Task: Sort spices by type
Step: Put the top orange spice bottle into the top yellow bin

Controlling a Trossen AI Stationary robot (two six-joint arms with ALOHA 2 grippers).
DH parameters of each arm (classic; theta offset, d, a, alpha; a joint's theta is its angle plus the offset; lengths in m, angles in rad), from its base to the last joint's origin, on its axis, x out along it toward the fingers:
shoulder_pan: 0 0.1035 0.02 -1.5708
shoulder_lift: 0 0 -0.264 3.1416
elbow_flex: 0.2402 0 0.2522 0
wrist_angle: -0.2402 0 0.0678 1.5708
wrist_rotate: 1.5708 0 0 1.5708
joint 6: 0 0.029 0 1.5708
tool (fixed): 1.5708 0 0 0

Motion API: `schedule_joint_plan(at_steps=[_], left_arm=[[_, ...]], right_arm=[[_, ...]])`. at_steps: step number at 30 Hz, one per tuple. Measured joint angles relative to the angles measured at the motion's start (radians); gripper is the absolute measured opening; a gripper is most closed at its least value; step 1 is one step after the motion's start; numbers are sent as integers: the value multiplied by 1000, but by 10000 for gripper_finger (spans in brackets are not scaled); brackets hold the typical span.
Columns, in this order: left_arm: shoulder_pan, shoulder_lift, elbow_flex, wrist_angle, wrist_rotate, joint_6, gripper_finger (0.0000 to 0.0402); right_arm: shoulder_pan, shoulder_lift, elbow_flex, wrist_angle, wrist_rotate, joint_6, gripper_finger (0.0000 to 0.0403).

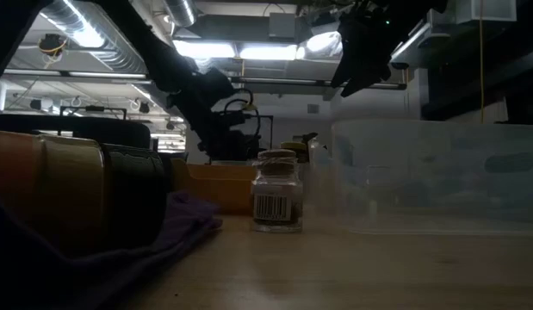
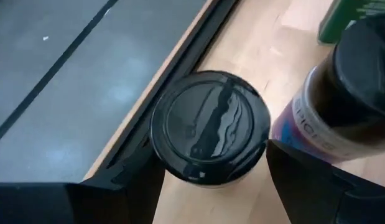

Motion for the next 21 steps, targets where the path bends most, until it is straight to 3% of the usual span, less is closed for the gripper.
schedule_joint_plan(at_steps=[7,15,21], left_arm=[[1,-2,0,75,-3,5,255],[1,-4,1,70,-2,-5,191],[1,-50,0,44,-4,-14,191]], right_arm=[[0,0,0,0,0,-1,303],[0,0,0,0,0,-1,303],[0,0,0,-2,0,-1,303]])
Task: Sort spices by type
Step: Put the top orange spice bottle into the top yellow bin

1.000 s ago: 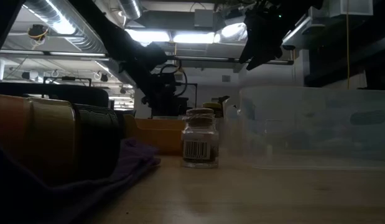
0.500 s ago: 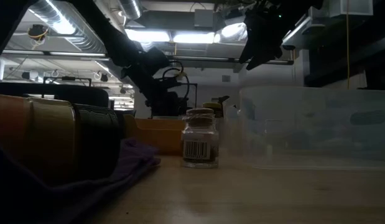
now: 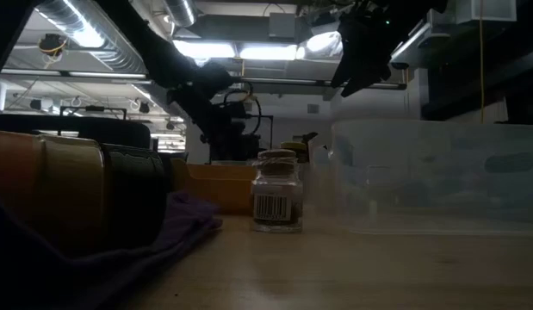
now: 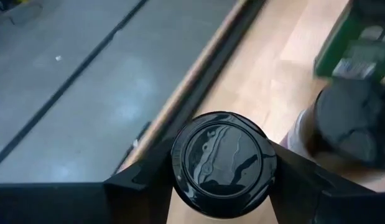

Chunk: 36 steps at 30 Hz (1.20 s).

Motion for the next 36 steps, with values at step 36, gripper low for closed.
schedule_joint_plan(at_steps=[36], left_arm=[[-119,-643,-85,-864,-193,-430,196]], right_arm=[[0,0,0,0,0,-1,303]])
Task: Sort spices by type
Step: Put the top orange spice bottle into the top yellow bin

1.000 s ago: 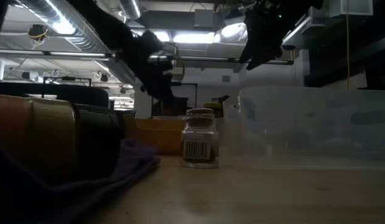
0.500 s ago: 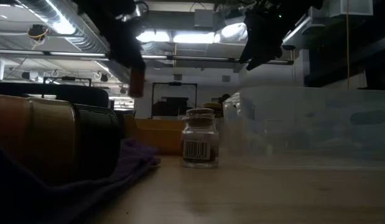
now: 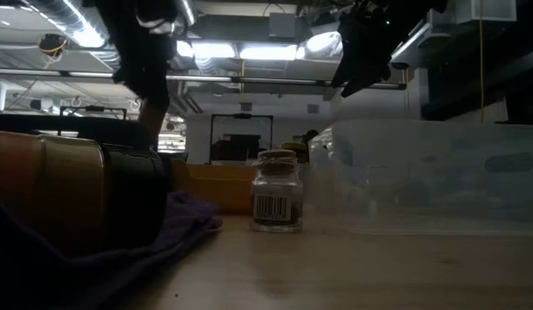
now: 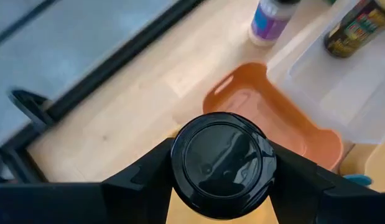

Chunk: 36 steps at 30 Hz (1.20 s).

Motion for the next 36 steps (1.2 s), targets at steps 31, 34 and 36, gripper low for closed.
schedule_joint_plan(at_steps=[31,34,36], left_arm=[[-8,1,-361,362,-134,-77,215],[-8,1,-361,362,-118,-77,216],[-8,1,-361,360,-108,-77,216]], right_arm=[[0,0,0,3,0,0,303],[0,0,0,4,0,0,303],[0,0,0,4,0,0,303]])
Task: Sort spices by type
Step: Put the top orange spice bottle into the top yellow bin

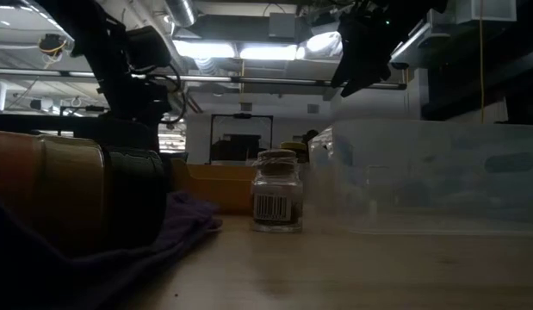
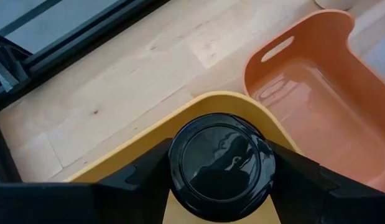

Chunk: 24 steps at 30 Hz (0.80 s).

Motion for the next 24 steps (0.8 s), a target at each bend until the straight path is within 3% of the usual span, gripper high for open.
schedule_joint_plan(at_steps=[24], left_arm=[[-1,0,0,-2,3,15,217]], right_arm=[[0,0,0,-1,0,0,303]])
